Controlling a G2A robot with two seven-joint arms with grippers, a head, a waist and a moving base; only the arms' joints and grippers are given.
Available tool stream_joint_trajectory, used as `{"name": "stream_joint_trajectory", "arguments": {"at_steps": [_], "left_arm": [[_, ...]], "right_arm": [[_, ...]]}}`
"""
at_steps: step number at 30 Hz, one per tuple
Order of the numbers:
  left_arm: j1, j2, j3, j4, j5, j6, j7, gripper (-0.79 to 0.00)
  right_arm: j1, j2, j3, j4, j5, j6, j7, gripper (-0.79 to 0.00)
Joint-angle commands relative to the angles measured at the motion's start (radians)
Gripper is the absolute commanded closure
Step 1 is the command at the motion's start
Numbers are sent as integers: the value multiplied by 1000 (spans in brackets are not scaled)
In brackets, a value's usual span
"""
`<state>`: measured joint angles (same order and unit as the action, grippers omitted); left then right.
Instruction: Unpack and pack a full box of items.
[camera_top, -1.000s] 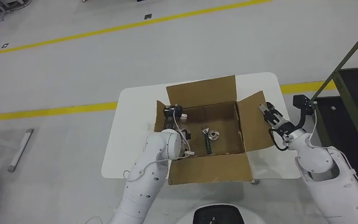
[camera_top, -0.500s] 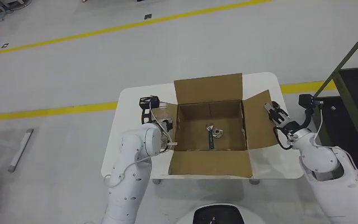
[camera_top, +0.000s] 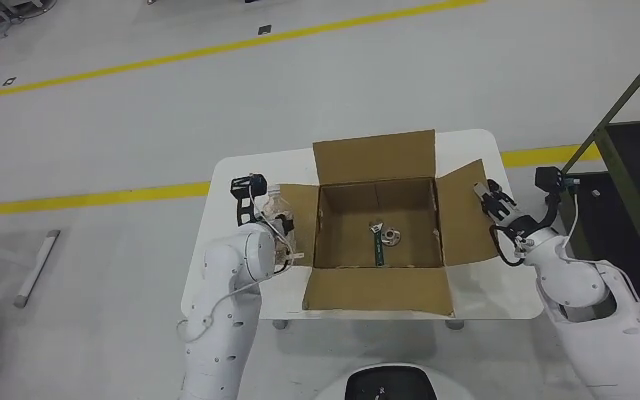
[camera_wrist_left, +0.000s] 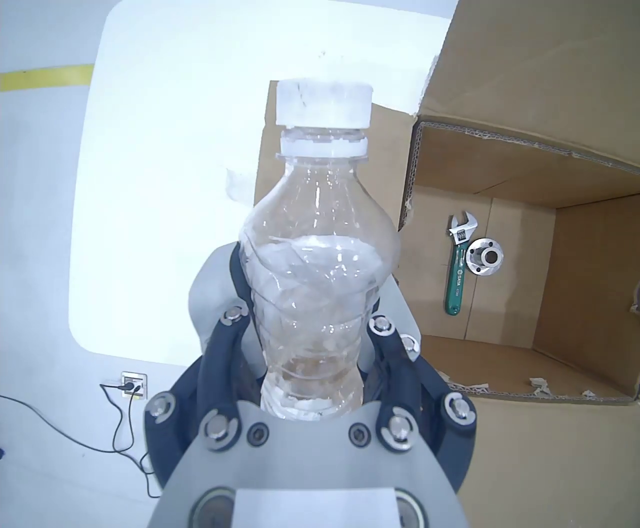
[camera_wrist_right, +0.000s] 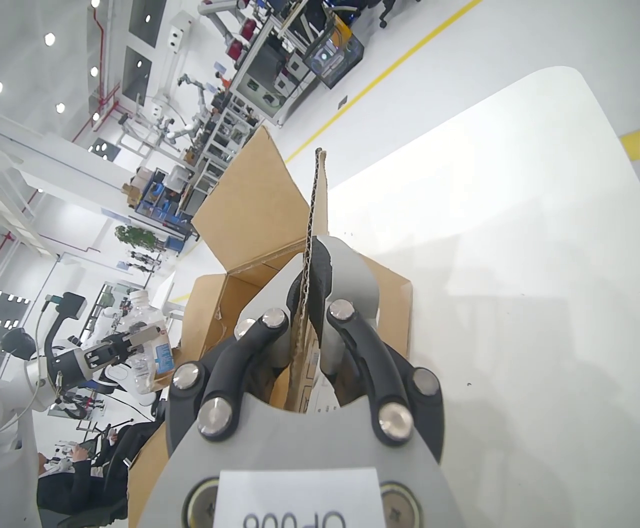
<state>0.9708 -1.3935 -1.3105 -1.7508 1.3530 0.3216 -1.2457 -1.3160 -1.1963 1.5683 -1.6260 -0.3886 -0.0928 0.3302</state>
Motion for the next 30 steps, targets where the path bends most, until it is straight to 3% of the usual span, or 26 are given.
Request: {"name": "stream_joint_trajectory", "arguments": {"at_steps": [1,10,16,30], "left_arm": [[14,3,-19,-24,14,-2,-6,0],[88,20,-145,-148,77,8,-37,0],[122,28,-207,-92,139,9,-51,0],[124,29,-211,-73,139,6,-52,0]], "right_arm": [[1,0,-3,-4,-5,2,0,-785],[-6,2,4,-23,-5,-3,-14,-785],[-9,5,8,-32,-31,-16,-6,-785],[-40,6,28,-125,-132,-29,-138,-785]]}}
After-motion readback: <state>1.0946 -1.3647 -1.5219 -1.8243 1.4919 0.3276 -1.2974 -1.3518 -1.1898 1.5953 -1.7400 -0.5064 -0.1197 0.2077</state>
